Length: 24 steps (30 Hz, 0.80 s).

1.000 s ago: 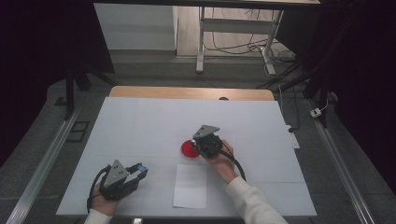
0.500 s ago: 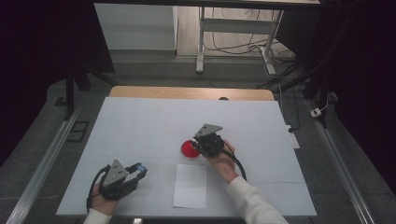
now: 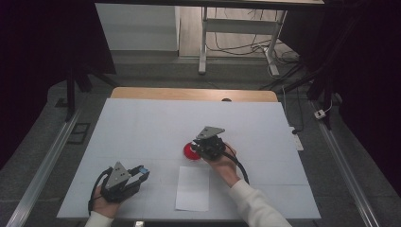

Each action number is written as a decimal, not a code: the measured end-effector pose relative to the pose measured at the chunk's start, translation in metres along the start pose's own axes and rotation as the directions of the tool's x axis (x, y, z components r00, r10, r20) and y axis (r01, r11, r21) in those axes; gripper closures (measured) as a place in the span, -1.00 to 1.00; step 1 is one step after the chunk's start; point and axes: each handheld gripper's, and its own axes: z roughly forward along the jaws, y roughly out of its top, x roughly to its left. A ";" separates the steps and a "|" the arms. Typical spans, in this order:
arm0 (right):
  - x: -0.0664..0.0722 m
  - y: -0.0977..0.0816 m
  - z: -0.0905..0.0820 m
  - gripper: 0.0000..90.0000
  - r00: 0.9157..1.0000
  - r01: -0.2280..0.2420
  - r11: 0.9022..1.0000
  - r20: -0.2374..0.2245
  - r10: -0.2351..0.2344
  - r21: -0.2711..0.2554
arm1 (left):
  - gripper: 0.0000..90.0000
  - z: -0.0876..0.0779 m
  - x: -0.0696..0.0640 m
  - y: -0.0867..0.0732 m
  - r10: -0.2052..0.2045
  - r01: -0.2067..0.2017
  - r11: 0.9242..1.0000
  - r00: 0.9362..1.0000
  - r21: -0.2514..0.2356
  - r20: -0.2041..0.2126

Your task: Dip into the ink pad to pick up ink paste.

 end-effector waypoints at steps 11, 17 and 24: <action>0.003 0.004 -0.007 0.67 0.999 -0.021 0.999 -0.031 0.020 -0.036 | 0.44 0.001 0.000 0.000 0.000 0.000 1.000 1.000 0.002 0.003; 0.005 0.005 -0.010 0.67 0.999 -0.022 0.999 -0.034 0.021 -0.042 | 0.44 0.001 0.000 0.000 -0.002 0.002 1.000 1.000 0.001 0.001; 0.004 0.005 -0.013 0.67 0.999 -0.024 0.999 -0.035 0.022 -0.044 | 0.44 0.001 0.001 0.000 -0.004 0.004 1.000 1.000 0.002 0.000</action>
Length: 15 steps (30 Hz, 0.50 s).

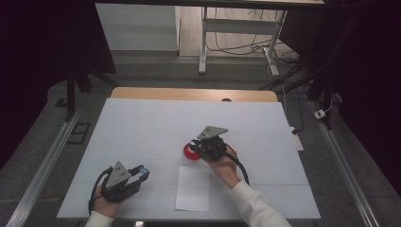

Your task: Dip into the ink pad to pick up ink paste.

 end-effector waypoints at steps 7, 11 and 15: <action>0.001 0.001 -0.003 0.67 1.000 -0.002 1.000 -0.007 0.002 -0.010 | 0.44 0.000 0.000 0.000 0.000 0.000 1.000 1.000 0.000 0.000; 0.002 0.002 -0.006 0.67 1.000 -0.002 1.000 -0.009 0.002 -0.015 | 0.44 0.000 0.000 0.000 -0.001 0.001 1.000 1.000 -0.001 0.000; 0.002 0.002 -0.008 0.67 1.000 0.003 1.000 -0.011 -0.003 -0.021 | 0.44 0.000 0.000 0.000 -0.001 0.001 1.000 1.000 0.000 0.000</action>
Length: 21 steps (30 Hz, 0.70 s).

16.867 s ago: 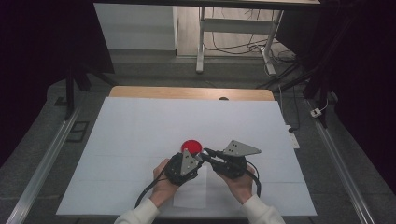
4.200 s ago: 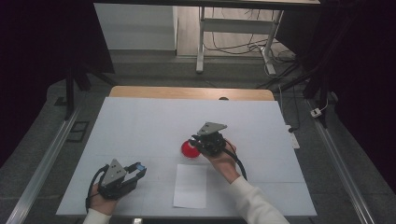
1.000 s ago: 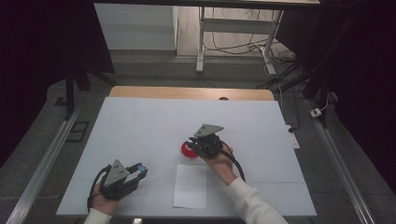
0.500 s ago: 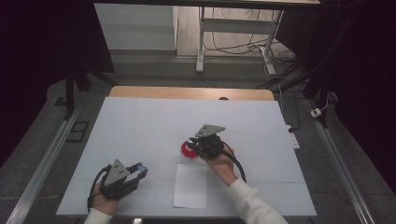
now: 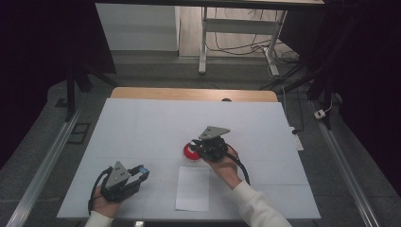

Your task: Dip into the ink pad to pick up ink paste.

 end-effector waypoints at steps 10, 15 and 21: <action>0.001 0.001 -0.006 0.67 1.000 -0.012 1.000 -0.025 0.012 -0.018 | 0.44 -0.001 0.000 0.000 0.000 0.000 1.000 1.000 -0.001 -0.001; 0.003 0.001 -0.008 0.67 0.999 -0.015 1.000 -0.032 0.014 -0.027 | 0.44 0.000 0.000 0.001 0.001 -0.001 1.000 1.000 -0.002 -0.001; 0.007 0.001 -0.013 0.67 0.999 -0.011 1.000 -0.043 0.010 -0.027 | 0.44 -0.001 0.000 0.001 0.001 -0.001 1.000 1.000 -0.004 0.000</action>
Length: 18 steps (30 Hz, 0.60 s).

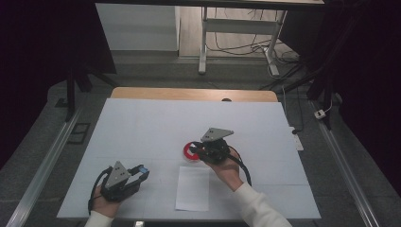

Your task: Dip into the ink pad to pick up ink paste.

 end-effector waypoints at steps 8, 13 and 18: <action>0.003 -0.001 -0.004 0.67 1.000 0.007 1.000 -0.007 -0.007 -0.003 | 0.44 0.001 -0.001 0.001 0.004 -0.004 1.000 1.000 0.001 0.002; 0.006 -0.001 -0.006 0.67 1.000 0.011 1.000 -0.015 -0.011 -0.007 | 0.44 0.002 -0.001 0.001 0.005 -0.005 1.000 1.000 0.003 0.005; 0.008 -0.001 -0.008 0.67 1.000 0.013 1.000 -0.017 -0.013 -0.008 | 0.44 0.002 0.000 0.001 0.006 -0.006 1.000 1.000 0.002 0.007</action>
